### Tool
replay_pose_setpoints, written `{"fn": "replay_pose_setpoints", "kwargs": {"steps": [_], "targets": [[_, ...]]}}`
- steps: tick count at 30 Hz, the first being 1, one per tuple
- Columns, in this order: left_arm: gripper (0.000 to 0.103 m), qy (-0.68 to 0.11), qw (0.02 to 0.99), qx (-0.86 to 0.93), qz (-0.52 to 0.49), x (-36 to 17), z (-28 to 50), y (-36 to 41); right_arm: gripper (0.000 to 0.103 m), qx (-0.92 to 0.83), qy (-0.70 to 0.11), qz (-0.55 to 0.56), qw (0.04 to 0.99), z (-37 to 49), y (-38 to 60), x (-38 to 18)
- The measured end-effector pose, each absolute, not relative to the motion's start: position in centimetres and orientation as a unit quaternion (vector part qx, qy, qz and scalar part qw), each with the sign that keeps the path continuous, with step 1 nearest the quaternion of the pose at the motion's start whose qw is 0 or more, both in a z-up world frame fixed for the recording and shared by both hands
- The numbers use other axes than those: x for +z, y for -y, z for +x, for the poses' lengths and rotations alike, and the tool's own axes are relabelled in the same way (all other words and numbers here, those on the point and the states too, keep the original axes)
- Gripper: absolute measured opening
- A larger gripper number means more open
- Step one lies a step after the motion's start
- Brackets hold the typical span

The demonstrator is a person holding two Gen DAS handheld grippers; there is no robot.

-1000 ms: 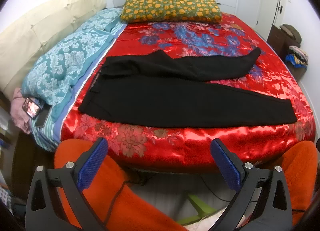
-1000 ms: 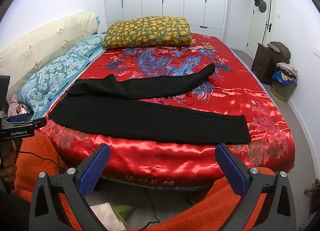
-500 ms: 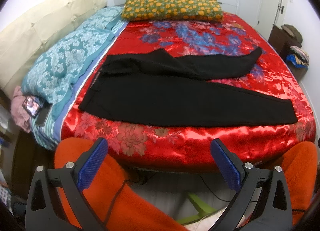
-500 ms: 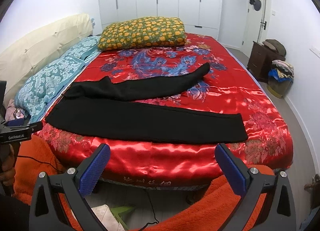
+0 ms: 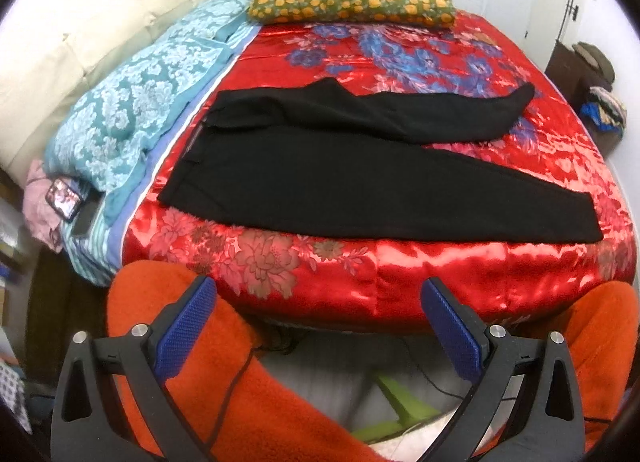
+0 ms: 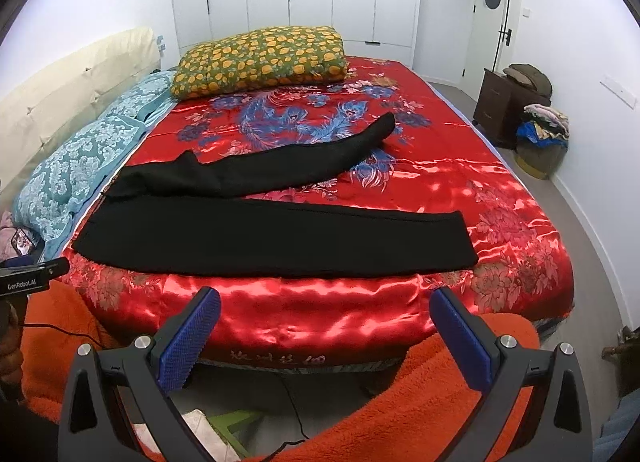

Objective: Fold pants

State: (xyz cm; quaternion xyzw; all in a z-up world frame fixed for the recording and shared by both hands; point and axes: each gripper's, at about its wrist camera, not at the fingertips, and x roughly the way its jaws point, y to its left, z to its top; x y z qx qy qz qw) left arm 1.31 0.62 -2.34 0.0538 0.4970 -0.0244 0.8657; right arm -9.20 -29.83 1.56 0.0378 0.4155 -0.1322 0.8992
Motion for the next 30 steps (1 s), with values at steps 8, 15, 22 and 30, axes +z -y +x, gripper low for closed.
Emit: {"fn": "replay_pose_setpoints", "kwargs": {"steps": [8,15,22,30], "targets": [[0.102,-0.498,0.865,-0.032,0.057,-2.4,1.3,-0.5,0.103,-0.183,-0.438,0.032,0.88,-8.8,31.0,1.0],[0.102,-0.509,0.858,-0.033,0.053,-2.9,1.8,-0.5,0.103,-0.224,-0.449,0.002,0.865,-8.1,32.4,1.4],[0.102,-0.503,0.862,-0.031,0.061,-2.5,1.4,-0.1,0.103,-0.236,-0.465,-0.014,0.853,-7.5,33.1,0.7],[0.102,-0.502,0.861,-0.038,0.068,-2.5,1.5,0.3,0.103,-0.242,-0.47,-0.013,0.849,-7.4,33.3,0.4]]}}
